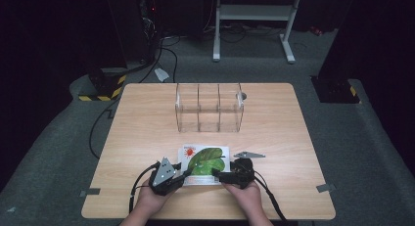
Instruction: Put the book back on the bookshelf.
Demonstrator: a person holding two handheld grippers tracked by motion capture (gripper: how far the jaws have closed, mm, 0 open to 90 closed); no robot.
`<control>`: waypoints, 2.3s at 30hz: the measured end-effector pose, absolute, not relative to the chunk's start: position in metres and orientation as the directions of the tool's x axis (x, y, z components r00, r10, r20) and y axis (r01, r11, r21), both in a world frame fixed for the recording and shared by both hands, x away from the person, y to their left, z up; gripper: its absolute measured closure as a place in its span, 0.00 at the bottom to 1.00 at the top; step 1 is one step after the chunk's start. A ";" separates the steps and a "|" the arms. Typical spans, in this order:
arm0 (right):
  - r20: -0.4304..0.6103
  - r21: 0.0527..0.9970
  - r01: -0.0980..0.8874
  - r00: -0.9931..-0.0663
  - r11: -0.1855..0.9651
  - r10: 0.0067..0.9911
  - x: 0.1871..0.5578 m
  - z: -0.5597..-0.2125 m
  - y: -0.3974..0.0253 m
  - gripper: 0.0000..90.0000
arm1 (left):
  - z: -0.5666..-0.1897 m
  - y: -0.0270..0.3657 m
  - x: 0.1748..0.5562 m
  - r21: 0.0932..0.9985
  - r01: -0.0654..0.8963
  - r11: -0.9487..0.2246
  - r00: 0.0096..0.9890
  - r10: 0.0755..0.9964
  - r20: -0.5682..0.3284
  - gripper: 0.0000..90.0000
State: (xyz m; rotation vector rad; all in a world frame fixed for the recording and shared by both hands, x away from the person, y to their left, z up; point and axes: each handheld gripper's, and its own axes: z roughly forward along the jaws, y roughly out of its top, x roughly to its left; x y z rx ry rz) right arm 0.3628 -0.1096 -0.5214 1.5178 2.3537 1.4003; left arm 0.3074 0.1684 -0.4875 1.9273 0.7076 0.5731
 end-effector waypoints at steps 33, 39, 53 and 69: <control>0.238 0.845 0.523 -0.550 0.108 0.801 0.336 -0.497 -0.130 0.44 | -0.499 0.168 0.314 0.889 0.291 -0.353 0.698 0.714 0.056 0.83; 0.221 0.857 0.502 -0.558 0.114 0.800 0.329 -0.495 -0.132 0.44 | -0.508 0.169 0.319 0.872 0.314 -0.376 0.697 0.715 0.057 0.83; 0.197 0.874 0.469 -0.584 0.129 0.787 0.315 -0.497 -0.140 0.42 | -0.517 0.167 0.318 0.851 0.320 -0.417 0.708 0.702 0.078 0.78; 0.136 0.903 0.398 -0.626 0.164 0.768 0.330 -0.488 -0.136 0.30 | -0.520 0.191 0.309 0.841 0.388 -0.376 0.641 0.766 0.047 0.50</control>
